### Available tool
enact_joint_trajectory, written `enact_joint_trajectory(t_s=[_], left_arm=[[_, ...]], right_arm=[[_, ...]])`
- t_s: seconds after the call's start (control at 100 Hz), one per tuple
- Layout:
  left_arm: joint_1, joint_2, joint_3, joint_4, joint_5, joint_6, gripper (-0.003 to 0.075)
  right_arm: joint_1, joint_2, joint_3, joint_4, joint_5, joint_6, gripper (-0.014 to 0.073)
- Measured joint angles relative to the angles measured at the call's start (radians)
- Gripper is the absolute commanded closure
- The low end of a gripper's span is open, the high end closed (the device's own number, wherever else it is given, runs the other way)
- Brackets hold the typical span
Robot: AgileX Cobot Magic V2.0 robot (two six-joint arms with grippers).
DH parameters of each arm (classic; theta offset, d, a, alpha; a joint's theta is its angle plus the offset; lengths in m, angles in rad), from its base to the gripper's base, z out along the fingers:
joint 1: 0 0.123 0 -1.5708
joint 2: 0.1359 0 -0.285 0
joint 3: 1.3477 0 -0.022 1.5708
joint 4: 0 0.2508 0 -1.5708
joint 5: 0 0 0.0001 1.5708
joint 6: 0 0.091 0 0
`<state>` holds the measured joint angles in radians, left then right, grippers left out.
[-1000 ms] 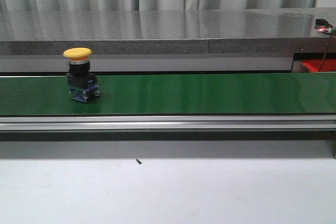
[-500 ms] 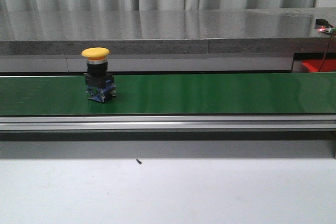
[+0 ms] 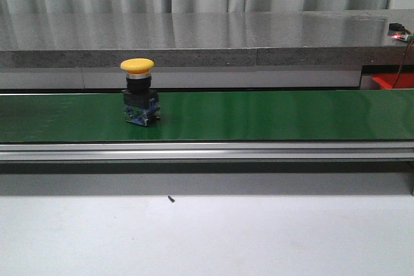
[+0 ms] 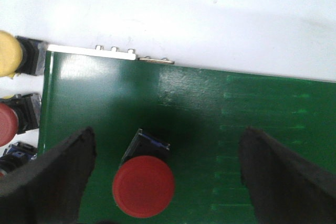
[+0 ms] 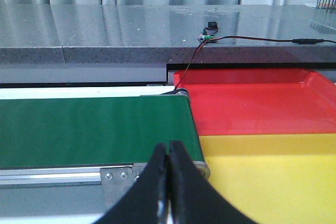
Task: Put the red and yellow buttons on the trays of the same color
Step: 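Place the red button on the conveyor belt and release, then grasp the yellow button on the belt with the right gripper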
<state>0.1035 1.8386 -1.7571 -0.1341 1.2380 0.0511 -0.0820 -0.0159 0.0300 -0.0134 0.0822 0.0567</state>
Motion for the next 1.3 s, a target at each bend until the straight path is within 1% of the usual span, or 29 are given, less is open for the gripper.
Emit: enact_joint_trajectory(t_s=[0.24, 0.39, 0.55, 0.75, 0.81, 0.9, 1.02, 1.07, 1.16, 1.28, 1.3], left_arm=[[-0.068, -0.119, -0.001, 0.006, 0.002, 0.008, 0.017], [-0.097, -0.264, 0.069, 0.016, -0.075, 0.008, 0.017], [-0.104, -0.448, 0.247, 0.033, -0.194, 0.008, 0.017], [-0.104, -0.637, 0.537, 0.061, -0.337, 0.008, 0.0173], [-0.104, -0.682, 0.618, 0.063, -0.379, -0.004, 0.0173], [-0.103, -0.736, 0.741, 0.063, -0.456, -0.025, 0.0173], [-0.103, -0.792, 0.867, 0.063, -0.561, -0.037, 0.0173], [-0.103, -0.811, 0.909, 0.063, -0.597, -0.038, 0.0173], [-0.103, -0.835, 0.953, 0.063, -0.639, -0.04, 0.0173], [-0.103, -0.86, 0.992, 0.063, -0.687, -0.051, 0.0173], [-0.103, -0.862, 0.996, 0.061, -0.692, -0.051, 0.0174]], right_arm=[[0.0, 0.0, 0.0, 0.0, 0.0, 0.0, 0.0661], [0.0, 0.0, 0.0, 0.0, 0.0, 0.0, 0.0661], [0.0, 0.0, 0.0, 0.0, -0.012, 0.0, 0.0661], [0.0, 0.0, 0.0, 0.006, -0.177, 0.0, 0.0661], [0.0, 0.0, -0.005, 0.023, -0.184, 0.0, 0.0661], [0.0, 0.0, -0.054, 0.044, -0.093, 0.0, 0.0661], [0.0, 0.018, -0.185, 0.059, 0.102, 0.002, 0.0661], [0.0, 0.05, -0.263, 0.061, 0.207, 0.002, 0.0661], [0.0, 0.144, -0.392, 0.062, 0.379, 0.002, 0.0661], [0.0, 0.317, -0.603, 0.062, 0.653, 0.002, 0.0661], [0.0, 0.35, -0.627, 0.062, 0.682, 0.002, 0.0661]])
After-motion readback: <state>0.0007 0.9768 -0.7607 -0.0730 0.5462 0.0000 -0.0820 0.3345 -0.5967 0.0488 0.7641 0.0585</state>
